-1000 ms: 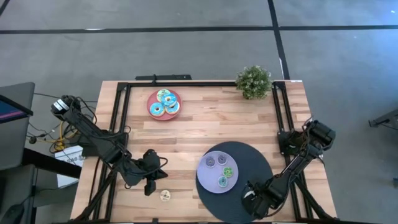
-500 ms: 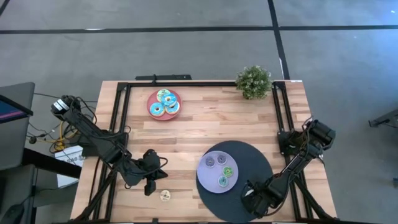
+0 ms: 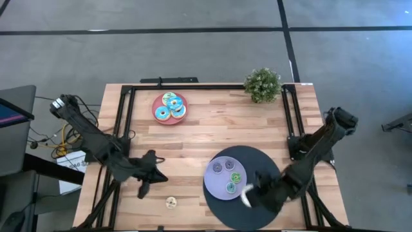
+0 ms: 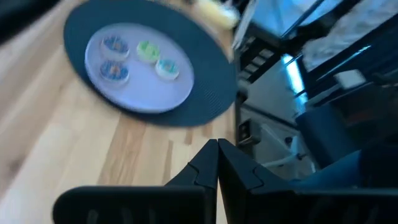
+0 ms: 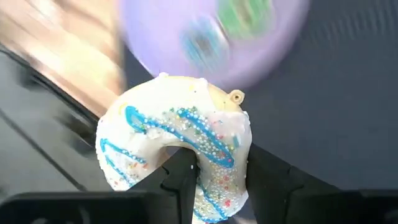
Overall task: Pick & Place donuts
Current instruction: Put the large white donut on the pink plate
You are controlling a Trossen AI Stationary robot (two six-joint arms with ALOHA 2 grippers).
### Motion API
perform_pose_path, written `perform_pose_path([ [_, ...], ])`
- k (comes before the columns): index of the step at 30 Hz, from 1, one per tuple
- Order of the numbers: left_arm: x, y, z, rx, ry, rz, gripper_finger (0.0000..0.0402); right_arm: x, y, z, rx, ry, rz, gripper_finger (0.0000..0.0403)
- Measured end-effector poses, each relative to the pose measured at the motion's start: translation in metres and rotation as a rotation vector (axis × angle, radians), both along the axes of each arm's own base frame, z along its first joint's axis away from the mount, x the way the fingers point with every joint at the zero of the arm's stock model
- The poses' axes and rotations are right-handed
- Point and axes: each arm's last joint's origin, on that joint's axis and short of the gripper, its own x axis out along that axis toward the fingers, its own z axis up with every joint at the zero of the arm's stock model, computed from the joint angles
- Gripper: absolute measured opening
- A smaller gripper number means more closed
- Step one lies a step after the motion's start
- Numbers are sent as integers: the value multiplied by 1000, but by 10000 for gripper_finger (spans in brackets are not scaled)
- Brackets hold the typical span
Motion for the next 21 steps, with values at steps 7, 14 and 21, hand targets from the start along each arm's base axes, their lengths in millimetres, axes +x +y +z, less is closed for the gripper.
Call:
perform_pose_path([
  [7,-31,24,23,37,-78,-43,0,77,-62,24,-77,-388,18,113],
  [14,-43,35,27,64,-78,-51,0,188,-129,8,-28,-572,116,113],
  [21,-44,35,25,52,-49,-101,0,268,-171,-23,-47,-237,148,113],
])
